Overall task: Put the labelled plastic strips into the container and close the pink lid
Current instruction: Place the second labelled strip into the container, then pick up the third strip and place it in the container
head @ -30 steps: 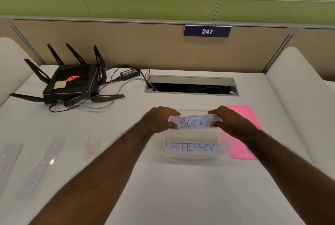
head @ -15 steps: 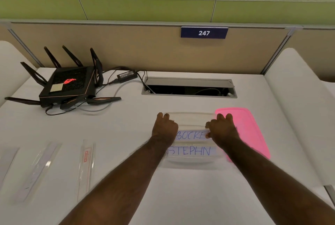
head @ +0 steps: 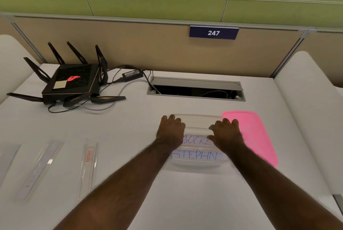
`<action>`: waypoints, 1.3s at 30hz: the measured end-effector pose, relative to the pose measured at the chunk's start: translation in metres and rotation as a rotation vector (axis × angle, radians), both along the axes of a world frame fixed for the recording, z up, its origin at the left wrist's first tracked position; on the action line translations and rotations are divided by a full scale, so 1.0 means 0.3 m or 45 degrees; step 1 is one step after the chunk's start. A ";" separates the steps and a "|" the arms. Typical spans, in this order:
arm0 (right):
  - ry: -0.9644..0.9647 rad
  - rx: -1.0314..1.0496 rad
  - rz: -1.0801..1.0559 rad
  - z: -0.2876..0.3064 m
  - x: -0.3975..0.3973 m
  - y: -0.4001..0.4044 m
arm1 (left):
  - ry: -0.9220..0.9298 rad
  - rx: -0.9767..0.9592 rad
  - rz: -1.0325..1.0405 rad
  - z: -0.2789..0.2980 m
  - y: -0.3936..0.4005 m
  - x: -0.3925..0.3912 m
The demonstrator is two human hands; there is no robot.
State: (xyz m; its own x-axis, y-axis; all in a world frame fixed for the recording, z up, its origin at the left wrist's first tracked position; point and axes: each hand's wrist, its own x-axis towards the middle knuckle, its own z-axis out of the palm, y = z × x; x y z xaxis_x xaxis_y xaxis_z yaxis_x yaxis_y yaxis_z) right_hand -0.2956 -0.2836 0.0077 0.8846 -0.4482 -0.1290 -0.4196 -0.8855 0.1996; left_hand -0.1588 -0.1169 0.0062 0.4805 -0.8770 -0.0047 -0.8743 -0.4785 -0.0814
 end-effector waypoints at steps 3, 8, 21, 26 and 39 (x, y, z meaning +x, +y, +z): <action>-0.221 0.032 0.011 0.059 0.022 0.017 | 0.024 -0.361 0.106 0.050 0.054 0.008; -0.505 0.170 0.109 0.175 0.115 0.106 | 0.061 -0.634 0.416 0.112 0.220 0.031; -0.295 0.470 0.679 0.033 0.467 0.655 | 0.272 -0.132 1.127 -0.019 0.762 0.027; -0.043 0.440 0.854 -0.131 0.503 0.881 | 0.277 0.033 1.230 -0.084 0.903 -0.031; 0.053 0.445 1.016 -0.212 0.503 1.040 | 0.384 -0.361 1.064 -0.084 1.004 -0.044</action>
State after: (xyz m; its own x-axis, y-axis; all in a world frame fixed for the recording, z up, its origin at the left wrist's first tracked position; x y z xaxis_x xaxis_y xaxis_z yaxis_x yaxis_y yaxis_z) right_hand -0.1446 0.0284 -0.0557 0.9091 0.3745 -0.1826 0.3536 -0.9252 -0.1374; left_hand -0.1720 0.1843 -0.0189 0.9694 -0.2349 -0.0708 -0.2026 -0.9291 0.3093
